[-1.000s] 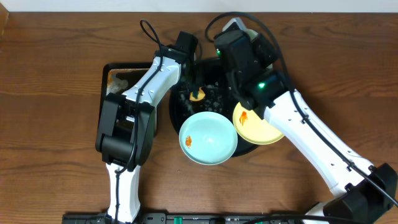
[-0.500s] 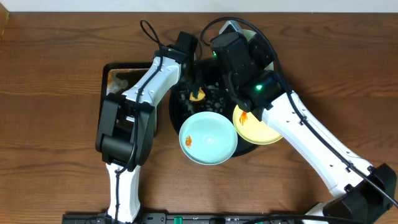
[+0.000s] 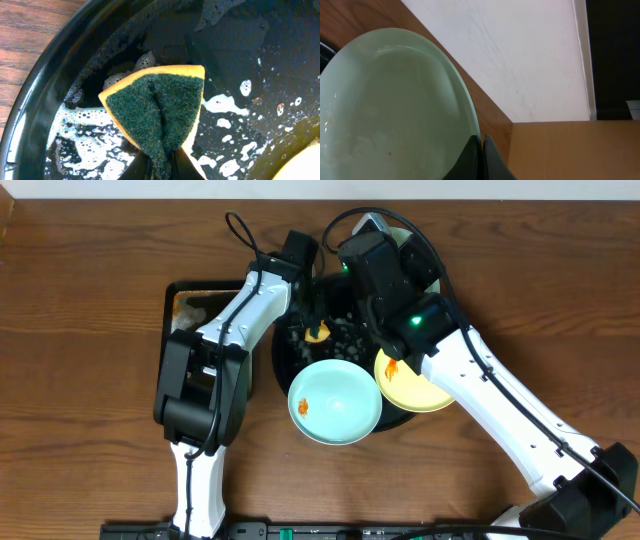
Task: Clean dirty plates on tray and stack at the side
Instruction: 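Carry the pale-green plate right and set it on the table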
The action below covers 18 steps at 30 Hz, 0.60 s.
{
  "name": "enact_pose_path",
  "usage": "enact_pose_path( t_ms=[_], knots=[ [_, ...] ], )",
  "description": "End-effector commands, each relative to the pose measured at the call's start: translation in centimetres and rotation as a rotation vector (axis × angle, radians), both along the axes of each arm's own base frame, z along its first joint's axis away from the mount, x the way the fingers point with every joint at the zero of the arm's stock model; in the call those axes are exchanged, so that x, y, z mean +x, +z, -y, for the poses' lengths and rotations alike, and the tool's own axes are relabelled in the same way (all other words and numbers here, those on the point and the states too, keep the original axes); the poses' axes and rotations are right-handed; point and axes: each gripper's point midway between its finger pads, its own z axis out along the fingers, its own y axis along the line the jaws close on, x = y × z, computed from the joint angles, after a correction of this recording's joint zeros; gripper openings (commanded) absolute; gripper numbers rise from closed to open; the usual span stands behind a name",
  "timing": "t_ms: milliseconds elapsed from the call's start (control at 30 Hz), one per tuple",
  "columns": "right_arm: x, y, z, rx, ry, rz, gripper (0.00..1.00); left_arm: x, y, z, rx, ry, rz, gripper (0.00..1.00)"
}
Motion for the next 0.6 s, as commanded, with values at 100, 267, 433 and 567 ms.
enact_pose_path(
  t_ms=[100,267,433,567],
  knots=[
    [-0.1,0.5,-0.3,-0.007,-0.005,0.018,0.01,0.4,-0.2,0.1,-0.004,-0.004,-0.001,0.10],
    [0.0,0.4,0.0,0.065,-0.044,0.045,0.01,0.4,-0.2,0.1,-0.004,-0.004,-0.001,0.10],
    [-0.1,-0.7,1.0,0.163,-0.101,0.033,0.01,0.4,-0.2,0.1,-0.004,-0.004,-0.002,0.10],
    [-0.5,-3.0,1.7,0.339,-0.158,-0.032,0.01,0.4,-0.2,0.1,-0.004,-0.004,-0.002,0.10]
  ],
)
